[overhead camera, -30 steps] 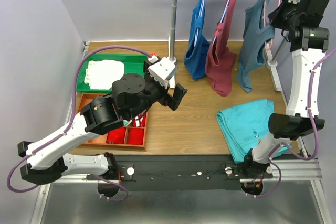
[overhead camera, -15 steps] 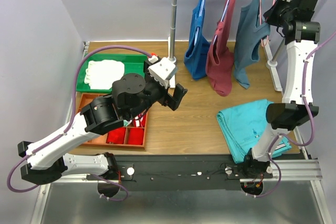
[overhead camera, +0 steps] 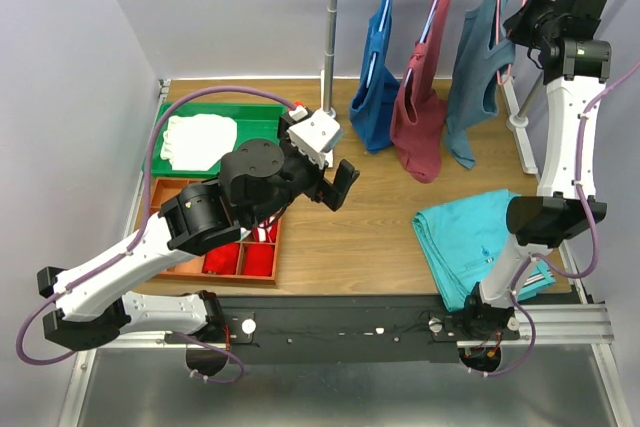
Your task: Place the tank top on the hanger
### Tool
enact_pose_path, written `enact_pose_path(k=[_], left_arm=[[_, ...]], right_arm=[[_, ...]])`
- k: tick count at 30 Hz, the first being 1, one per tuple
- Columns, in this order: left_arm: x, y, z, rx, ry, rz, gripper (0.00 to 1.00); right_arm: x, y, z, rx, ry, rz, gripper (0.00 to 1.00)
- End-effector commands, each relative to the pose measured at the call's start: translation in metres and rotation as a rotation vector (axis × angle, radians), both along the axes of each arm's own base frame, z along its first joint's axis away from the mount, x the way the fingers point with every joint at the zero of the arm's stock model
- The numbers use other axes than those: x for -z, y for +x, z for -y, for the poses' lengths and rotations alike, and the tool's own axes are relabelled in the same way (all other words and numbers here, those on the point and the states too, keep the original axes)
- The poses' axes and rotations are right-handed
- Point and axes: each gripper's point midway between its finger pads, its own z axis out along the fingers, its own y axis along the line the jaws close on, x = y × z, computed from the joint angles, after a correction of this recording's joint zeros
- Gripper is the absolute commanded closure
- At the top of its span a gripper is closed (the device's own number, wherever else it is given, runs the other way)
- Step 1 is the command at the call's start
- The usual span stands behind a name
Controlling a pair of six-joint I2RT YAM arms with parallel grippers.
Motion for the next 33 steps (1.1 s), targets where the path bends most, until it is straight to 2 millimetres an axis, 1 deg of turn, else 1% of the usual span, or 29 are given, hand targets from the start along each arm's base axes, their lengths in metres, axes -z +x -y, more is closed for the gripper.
enact_pose_path(k=[1, 2, 4, 10, 11, 13, 14, 16, 17, 18, 19, 20, 21, 22, 23, 24, 25, 26, 27, 28, 29, 30, 31, 32, 33], left_arm=[[-0.001, 0.001, 0.002, 0.000, -0.005, 0.002, 0.01], [-0.001, 0.001, 0.002, 0.000, -0.007, 0.000, 0.01], [0.002, 0.001, 0.003, 0.000, -0.001, -0.003, 0.01], [0.003, 0.001, 0.002, -0.003, -0.003, -0.008, 0.01], [0.003, 0.001, 0.002, -0.003, -0.004, -0.009, 0.01], [0.003, 0.001, 0.002, -0.005, -0.005, -0.010, 0.01], [0.003, 0.001, 0.003, -0.005, -0.008, -0.011, 0.01], [0.004, 0.000, 0.004, -0.001, -0.009, -0.014, 0.01], [0.004, 0.001, 0.003, -0.004, -0.012, -0.017, 0.01], [0.005, 0.001, 0.003, -0.006, -0.010, -0.019, 0.01], [0.005, 0.001, 0.003, -0.008, -0.012, -0.021, 0.01], [0.007, 0.002, 0.001, -0.020, -0.012, -0.024, 0.01], [0.007, 0.002, -0.001, -0.028, -0.016, -0.024, 0.01], [0.008, 0.003, -0.002, -0.034, -0.019, -0.026, 0.01], [0.012, 0.003, -0.002, -0.039, -0.019, -0.033, 0.01], [0.013, 0.003, -0.003, -0.041, -0.023, -0.039, 0.01], [0.014, 0.004, -0.005, -0.049, -0.027, -0.043, 0.01], [0.018, 0.005, -0.004, -0.051, -0.023, -0.051, 0.01], [0.019, 0.005, -0.005, -0.055, -0.033, -0.061, 0.01], [0.020, 0.005, -0.005, -0.057, -0.035, -0.065, 0.01], [0.025, 0.005, -0.005, -0.056, -0.031, -0.074, 0.01], [0.026, 0.005, -0.005, -0.058, -0.040, -0.083, 0.01], [0.028, 0.004, -0.005, -0.060, -0.044, -0.091, 0.01], [0.033, 0.006, -0.005, -0.065, -0.041, -0.104, 0.01], [0.036, 0.006, -0.005, -0.067, -0.043, -0.112, 0.01]], right_arm=[[-0.007, 0.008, -0.001, -0.005, 0.025, 0.050, 0.99], [0.002, 0.010, -0.001, -0.006, 0.035, 0.031, 0.99], [0.006, 0.012, -0.001, -0.007, 0.038, 0.026, 0.99], [0.014, 0.012, 0.001, 0.008, 0.047, 0.000, 0.98], [0.011, 0.009, 0.001, 0.010, 0.048, 0.005, 0.97], [0.014, 0.007, -0.001, 0.007, 0.051, -0.003, 0.94], [0.009, 0.003, -0.002, 0.006, 0.053, 0.008, 0.84], [0.011, -0.001, -0.003, 0.006, 0.059, -0.001, 0.72], [0.010, -0.003, -0.002, 0.009, 0.063, 0.000, 0.60], [0.004, -0.010, -0.004, 0.009, 0.065, 0.006, 0.55], [0.009, -0.013, -0.003, 0.015, 0.070, -0.006, 0.50], [0.007, -0.016, -0.004, 0.018, 0.080, -0.004, 0.41], [0.004, -0.021, -0.004, 0.023, 0.084, 0.002, 0.37], [-0.005, -0.030, -0.006, 0.021, 0.087, 0.020, 0.34], [-0.005, -0.036, -0.008, 0.024, 0.097, 0.017, 0.28], [-0.007, -0.041, -0.008, 0.027, 0.100, 0.019, 0.25], [-0.022, -0.055, -0.009, 0.027, 0.101, 0.051, 0.20], [-0.026, -0.062, -0.011, 0.028, 0.108, 0.060, 0.14], [-0.019, -0.067, -0.012, 0.030, 0.117, 0.044, 0.12], [-0.020, -0.075, -0.014, 0.025, 0.124, 0.048, 0.11], [-0.034, -0.094, -0.021, 0.008, 0.141, 0.085, 0.09], [-0.020, -0.100, -0.025, -0.007, 0.156, 0.062, 0.07], [-0.016, -0.108, -0.030, -0.022, 0.167, 0.061, 0.05], [-0.031, -0.132, -0.037, -0.040, 0.191, 0.110, 0.04], [-0.027, -0.139, -0.044, -0.068, 0.207, 0.114, 0.03]])
